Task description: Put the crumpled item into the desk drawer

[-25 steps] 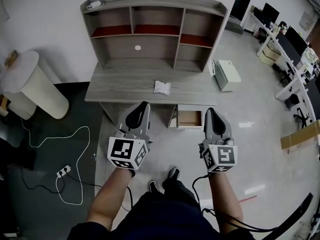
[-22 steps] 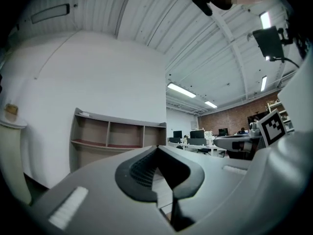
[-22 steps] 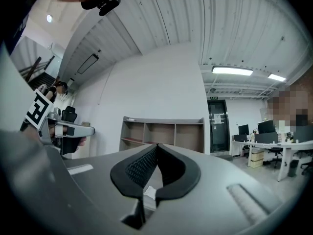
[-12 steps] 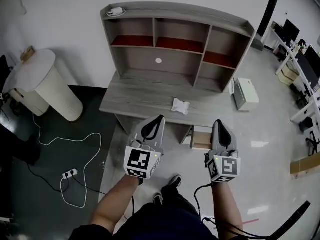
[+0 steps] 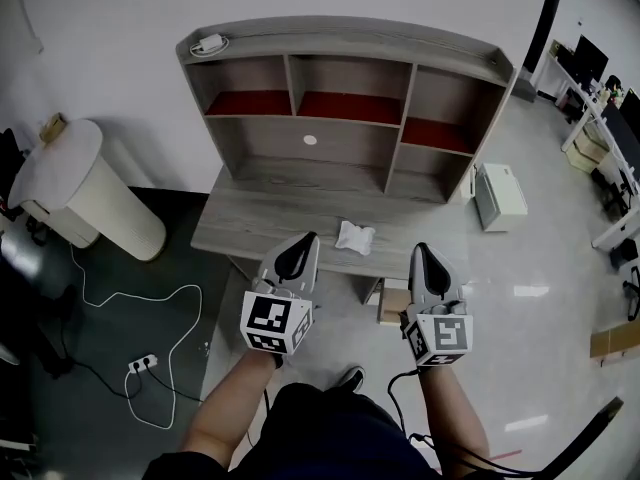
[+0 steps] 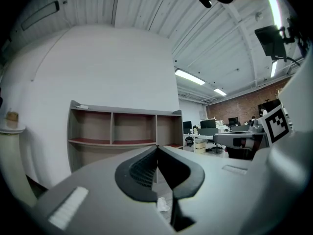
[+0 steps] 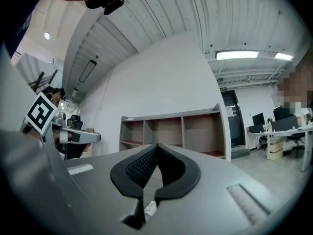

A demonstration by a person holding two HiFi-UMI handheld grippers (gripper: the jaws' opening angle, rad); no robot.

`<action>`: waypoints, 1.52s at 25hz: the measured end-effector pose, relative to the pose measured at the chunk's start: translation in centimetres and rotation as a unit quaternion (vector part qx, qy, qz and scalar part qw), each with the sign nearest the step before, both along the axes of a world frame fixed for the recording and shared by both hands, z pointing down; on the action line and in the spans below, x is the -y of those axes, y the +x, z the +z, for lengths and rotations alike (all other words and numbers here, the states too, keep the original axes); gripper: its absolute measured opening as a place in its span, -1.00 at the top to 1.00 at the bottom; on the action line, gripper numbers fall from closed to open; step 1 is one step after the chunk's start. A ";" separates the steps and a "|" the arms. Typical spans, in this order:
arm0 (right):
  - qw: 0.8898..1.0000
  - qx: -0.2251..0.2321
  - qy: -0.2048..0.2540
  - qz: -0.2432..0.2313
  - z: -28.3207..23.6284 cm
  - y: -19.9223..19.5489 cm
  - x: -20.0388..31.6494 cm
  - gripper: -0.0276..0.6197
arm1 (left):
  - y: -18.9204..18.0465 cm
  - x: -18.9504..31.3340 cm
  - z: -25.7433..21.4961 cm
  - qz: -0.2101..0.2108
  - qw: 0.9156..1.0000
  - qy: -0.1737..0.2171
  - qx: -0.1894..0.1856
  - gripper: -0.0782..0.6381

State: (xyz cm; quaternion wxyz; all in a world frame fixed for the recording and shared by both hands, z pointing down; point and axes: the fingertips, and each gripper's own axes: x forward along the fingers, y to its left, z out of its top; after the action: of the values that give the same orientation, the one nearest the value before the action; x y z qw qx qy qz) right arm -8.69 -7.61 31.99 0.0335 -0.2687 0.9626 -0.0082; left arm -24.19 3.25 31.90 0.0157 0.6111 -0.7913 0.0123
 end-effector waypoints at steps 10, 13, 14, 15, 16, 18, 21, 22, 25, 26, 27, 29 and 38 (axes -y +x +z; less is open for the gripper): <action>0.998 -0.022 -0.037 0.054 3.2 2.7 5.8 0.90 | -1.9 7.3 5.8 0.030 0.997 -0.059 -0.035 0.77; 0.995 -0.034 -0.051 0.076 4.7 3.3 6.9 0.90 | -2.5 9.8 8.4 0.053 0.994 -0.085 -0.044 0.77; 0.994 -0.038 -0.058 0.085 5.2 3.5 7.2 0.90 | -2.7 10.6 9.3 0.061 0.993 -0.092 -0.049 0.77; 0.993 -0.041 -0.065 0.093 5.8 3.7 7.5 0.90 | -3.0 11.3 10.2 0.068 0.991 -0.100 -0.052 0.77; 0.991 -0.044 -0.072 0.102 6.4 3.8 7.7 0.90 | -3.3 12.0 11.1 0.074 0.990 -0.109 -0.055 0.77; 0.989 -0.052 -0.080 0.116 7.2 4.0 8.1 0.90 | -3.7 13.4 13.0 0.084 0.986 -0.129 -0.059 0.77; 0.985 -0.062 -0.088 0.135 8.4 4.1 8.6 0.90 | -4.3 15.2 16.1 0.099 0.980 -0.160 -0.065 0.77; 0.984 -0.064 -0.091 0.140 8.8 4.1 8.6 0.90 | -4.6 15.7 17.1 0.104 0.978 -0.172 -0.064 0.77; 0.980 -0.070 -0.103 0.158 10.0 4.0 8.7 0.90 | -5.1 17.0 20.4 0.119 0.969 -0.209 -0.062 0.76; 0.978 -0.071 -0.105 0.165 10.2 4.0 8.8 0.90 | -5.2 17.4 21.4 0.124 0.965 -0.221 -0.061 0.76; 0.977 -0.072 -0.107 0.172 10.3 4.1 8.9 0.90 | -5.2 17.8 22.3 0.129 0.962 -0.233 -0.059 0.76; 0.974 -0.075 -0.111 0.183 10.6 4.5 9.1 0.90 | -5.2 18.5 24.1 0.135 0.956 -0.255 -0.056 0.74; 0.961 -0.090 -0.136 0.224 13.5 6.9 9.3 0.90 | -5.0 19.9 32.8 0.157 0.914 -0.368 -0.066 0.49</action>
State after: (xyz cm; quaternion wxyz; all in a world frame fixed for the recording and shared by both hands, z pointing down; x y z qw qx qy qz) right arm -1.75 -16.86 45.49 -0.0897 -0.4789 0.8666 -0.1074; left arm -29.23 -16.66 64.74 0.2901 0.6776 -0.6218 0.2646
